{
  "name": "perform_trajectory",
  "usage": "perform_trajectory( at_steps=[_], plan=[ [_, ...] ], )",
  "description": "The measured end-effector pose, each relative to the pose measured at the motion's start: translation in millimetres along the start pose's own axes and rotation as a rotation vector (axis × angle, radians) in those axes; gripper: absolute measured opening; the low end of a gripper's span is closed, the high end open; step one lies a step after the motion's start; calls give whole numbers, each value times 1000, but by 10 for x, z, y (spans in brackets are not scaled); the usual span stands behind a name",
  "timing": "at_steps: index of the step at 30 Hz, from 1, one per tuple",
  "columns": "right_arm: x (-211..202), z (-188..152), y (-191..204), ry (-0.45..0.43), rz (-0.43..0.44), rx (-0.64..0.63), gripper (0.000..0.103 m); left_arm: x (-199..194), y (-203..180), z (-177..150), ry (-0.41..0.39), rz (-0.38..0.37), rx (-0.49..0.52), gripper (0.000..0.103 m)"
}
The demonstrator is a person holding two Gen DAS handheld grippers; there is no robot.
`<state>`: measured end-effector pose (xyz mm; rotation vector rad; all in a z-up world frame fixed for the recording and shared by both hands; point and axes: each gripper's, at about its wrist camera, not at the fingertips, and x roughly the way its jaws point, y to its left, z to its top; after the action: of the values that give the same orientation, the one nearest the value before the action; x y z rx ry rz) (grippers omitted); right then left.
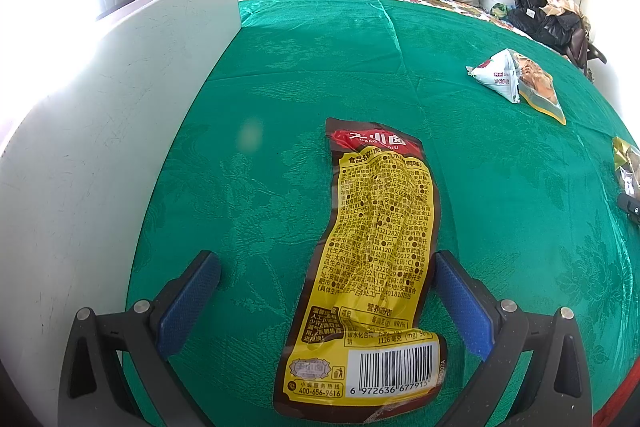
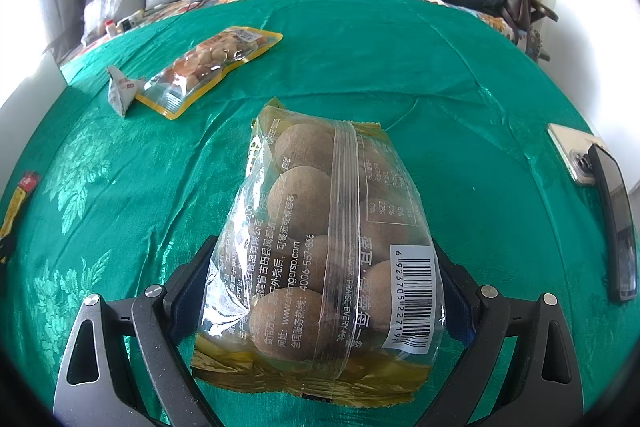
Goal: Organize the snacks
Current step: 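Lift the spicy strip bag with the left gripper while the right gripper lifts the egg bag, then carry both bags into the white box and open both grippers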
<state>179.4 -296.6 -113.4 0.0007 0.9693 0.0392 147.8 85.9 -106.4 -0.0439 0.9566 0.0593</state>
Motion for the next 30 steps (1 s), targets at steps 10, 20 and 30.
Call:
perform_trajectory(
  at_steps=[10,20,30],
  plan=[
    [-5,-6,-5,0,1,-1,97,-3,0,-3,0,0,0,103],
    [-3,-7,-3,6,2,-5,97,-4,1,-2,1,-1,0,103],
    [15,356,-54,342,54,-125,95,73,-145,149,102,-107,111,100]
  ],
)
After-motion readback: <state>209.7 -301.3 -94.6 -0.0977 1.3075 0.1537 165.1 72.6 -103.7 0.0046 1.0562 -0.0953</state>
